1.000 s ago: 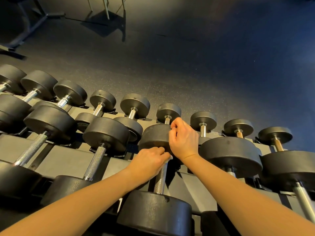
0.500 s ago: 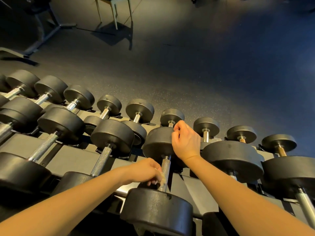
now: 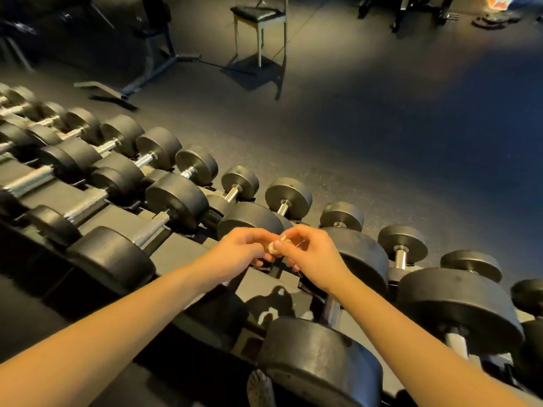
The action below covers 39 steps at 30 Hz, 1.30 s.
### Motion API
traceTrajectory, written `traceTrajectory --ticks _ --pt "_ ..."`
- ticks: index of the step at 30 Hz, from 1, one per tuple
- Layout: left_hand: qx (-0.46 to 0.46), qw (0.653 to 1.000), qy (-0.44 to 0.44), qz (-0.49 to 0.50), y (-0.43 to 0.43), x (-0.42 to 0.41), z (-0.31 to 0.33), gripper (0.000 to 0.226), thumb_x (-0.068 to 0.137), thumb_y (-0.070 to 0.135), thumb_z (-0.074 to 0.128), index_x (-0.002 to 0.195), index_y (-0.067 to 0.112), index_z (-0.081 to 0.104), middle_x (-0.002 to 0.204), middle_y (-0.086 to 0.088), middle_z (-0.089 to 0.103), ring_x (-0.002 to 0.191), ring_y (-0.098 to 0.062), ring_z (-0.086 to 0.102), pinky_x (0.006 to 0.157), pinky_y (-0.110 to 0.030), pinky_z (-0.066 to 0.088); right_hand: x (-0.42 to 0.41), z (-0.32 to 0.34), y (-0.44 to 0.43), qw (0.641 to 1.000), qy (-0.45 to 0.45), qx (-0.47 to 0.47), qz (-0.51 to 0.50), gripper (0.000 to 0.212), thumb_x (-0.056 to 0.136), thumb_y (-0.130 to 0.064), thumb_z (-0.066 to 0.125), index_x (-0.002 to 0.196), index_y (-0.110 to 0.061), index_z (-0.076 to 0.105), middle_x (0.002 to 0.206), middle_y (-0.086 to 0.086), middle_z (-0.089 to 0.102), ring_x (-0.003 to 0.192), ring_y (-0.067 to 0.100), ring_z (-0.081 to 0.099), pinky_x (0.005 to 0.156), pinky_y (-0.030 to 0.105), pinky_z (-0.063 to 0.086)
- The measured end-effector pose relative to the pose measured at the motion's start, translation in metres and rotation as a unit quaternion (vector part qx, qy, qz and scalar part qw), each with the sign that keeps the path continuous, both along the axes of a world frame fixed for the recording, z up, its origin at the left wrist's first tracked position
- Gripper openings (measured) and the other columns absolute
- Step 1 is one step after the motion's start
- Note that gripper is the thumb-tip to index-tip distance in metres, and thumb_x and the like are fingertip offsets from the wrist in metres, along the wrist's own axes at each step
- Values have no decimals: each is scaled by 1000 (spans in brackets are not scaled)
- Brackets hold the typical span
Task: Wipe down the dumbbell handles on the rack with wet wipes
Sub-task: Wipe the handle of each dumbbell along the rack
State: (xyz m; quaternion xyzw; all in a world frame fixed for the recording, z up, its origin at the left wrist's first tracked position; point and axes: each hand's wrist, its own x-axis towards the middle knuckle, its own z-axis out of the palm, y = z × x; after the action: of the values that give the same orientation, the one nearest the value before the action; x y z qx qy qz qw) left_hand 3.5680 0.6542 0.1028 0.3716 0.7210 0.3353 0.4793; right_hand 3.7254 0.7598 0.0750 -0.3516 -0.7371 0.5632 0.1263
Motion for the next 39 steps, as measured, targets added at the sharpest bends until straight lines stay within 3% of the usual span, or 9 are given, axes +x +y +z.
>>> traceTrajectory --ticks 6,10,12,16,18,24,30,35,39 --pt "10 996 13 85 -36 -26 14 29 99 2 54 111 20 74 102 -2 76 98 -18 72 91 -34 56 -46 -8 4 992 -1 -21 123 10 92 -21 75 101 -19 73 86 3 74 74 19 70 67 31 60" --pt "-34 936 268 228 -78 -35 -10 22 97 14 59 109 28 72 106 10 72 101 -8 66 92 -30 51 -77 -33 21 975 -45 100 195 8 94 -26 70 98 -33 71 93 -12 69 86 6 65 72 23 51" --pt "-52 892 310 324 -95 -30 -24 14 98 22 60 104 27 72 107 10 68 100 -8 62 88 -31 48 -90 -43 16 956 -36 147 252 11 94 -28 70 104 -32 71 103 -16 60 92 5 59 76 19 45" --pt "-104 857 225 451 -93 -15 -61 20 103 28 54 106 21 72 110 2 68 107 -17 61 92 -36 45 -110 -64 -6 882 22 298 365 10 93 -27 68 100 -24 75 100 -6 67 97 15 58 89 33 48" --pt "-100 820 202 525 -88 -8 -70 26 104 27 50 109 18 74 111 1 71 107 -20 63 89 -36 45 -110 -74 -18 872 16 299 388 15 95 -27 64 104 -23 75 96 1 71 98 22 61 90 35 48" --pt "-117 815 244 513 -85 -3 -67 28 107 26 45 115 20 71 110 6 69 104 -13 61 86 -29 43 -113 -96 -30 843 9 215 493 21 99 -23 56 108 -27 74 97 -3 73 102 21 62 115 39 39" --pt "-122 821 243 502 -90 -6 -70 29 108 28 44 121 21 70 115 5 68 107 -13 61 89 -28 45 -139 -82 1 827 -64 341 442 18 98 -31 58 102 -21 72 91 3 70 90 22 63 82 38 56" --pt "-108 821 245 504 -88 -5 -69 28 108 26 45 117 20 70 109 6 69 103 -11 62 84 -27 46 -97 -89 -26 830 65 244 498 17 95 -21 62 108 -25 72 106 -4 70 102 14 60 93 34 51" --pt "-103 822 246 504 -89 -5 -70 28 107 26 45 117 20 70 109 5 69 103 -13 62 88 -32 49 -98 -101 3 840 101 352 401 16 90 -27 71 107 -27 74 110 -12 69 109 9 53 102 28 37"
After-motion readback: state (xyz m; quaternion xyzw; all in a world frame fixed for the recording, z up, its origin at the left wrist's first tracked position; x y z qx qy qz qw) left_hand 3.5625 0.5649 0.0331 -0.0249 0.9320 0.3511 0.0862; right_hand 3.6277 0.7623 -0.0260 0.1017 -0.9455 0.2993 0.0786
